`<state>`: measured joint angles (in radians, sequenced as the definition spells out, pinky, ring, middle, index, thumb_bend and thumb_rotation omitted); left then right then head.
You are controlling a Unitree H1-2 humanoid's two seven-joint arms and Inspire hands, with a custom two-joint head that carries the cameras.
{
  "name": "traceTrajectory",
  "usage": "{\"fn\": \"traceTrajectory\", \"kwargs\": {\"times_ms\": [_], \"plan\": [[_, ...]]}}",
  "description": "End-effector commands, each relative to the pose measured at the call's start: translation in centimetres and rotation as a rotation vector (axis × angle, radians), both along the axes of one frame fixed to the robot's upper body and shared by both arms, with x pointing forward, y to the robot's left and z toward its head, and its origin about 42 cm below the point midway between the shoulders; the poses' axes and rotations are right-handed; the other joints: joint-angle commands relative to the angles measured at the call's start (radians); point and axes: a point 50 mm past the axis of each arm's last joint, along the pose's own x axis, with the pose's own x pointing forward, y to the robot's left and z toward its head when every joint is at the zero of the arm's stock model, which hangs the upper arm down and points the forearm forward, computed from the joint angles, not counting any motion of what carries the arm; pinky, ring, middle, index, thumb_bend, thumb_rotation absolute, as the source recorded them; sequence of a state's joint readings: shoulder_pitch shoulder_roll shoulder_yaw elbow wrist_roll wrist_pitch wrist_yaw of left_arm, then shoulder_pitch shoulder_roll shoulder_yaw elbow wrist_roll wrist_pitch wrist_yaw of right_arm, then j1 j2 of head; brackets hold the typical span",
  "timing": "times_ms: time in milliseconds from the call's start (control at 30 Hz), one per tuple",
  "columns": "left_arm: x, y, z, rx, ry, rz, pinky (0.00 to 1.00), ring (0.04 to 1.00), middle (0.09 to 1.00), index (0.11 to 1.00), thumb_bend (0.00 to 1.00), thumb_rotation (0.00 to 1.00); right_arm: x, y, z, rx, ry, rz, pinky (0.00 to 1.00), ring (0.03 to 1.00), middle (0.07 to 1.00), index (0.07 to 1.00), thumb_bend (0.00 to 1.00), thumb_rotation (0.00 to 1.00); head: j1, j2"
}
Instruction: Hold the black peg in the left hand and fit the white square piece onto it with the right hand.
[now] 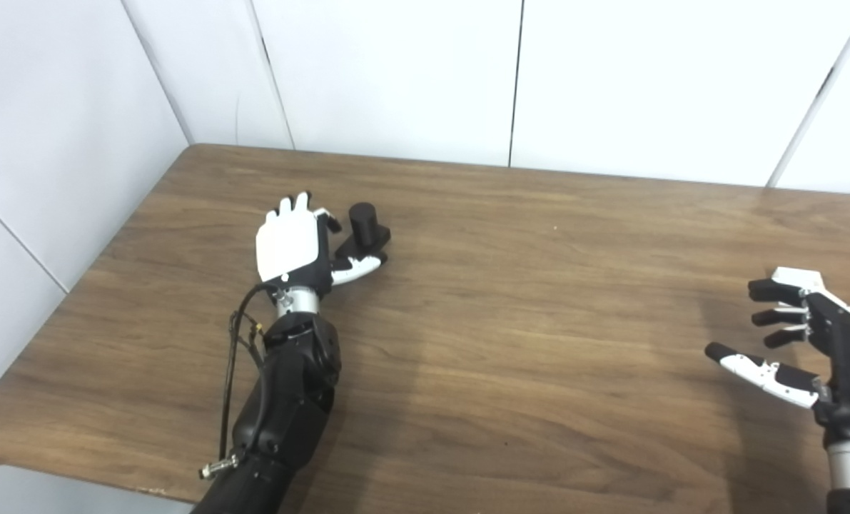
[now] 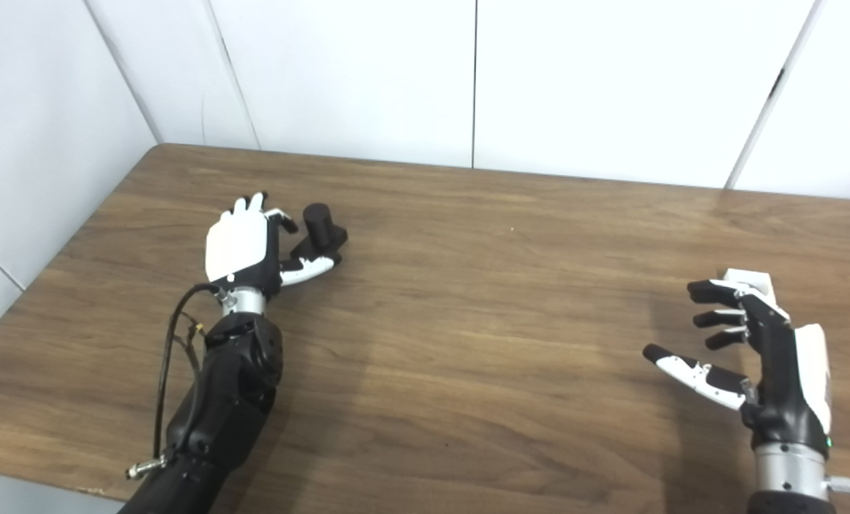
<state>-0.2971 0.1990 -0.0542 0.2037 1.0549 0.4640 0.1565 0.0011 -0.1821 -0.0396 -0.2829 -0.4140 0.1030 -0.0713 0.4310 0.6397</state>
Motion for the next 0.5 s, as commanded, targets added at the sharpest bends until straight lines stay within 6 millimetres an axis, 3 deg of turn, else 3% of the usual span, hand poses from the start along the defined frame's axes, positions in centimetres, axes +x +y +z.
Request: {"fn": "traceTrajectory", "kwargs": {"times_ms": [0,467], "plan": [[1.5,0.5,2.3,0.030,-0.084,0.008,0.99,0.998,0.975,0.640,0.92,0.58,0.1,0.3,1.8,0.004,-0.075,0.007,0.44,0.574,0.667,0.643,0.66,0.00,-0.003,0.001],[2.1,1.1,0.3,0.035,-0.039,0.001,0.94,0.976,0.951,0.605,0.87,0.53,-0.3,0.4,1.9,0.003,-0.069,0.007,0.45,0.584,0.673,0.647,0.65,0.00,-0.012,0.006]]}}
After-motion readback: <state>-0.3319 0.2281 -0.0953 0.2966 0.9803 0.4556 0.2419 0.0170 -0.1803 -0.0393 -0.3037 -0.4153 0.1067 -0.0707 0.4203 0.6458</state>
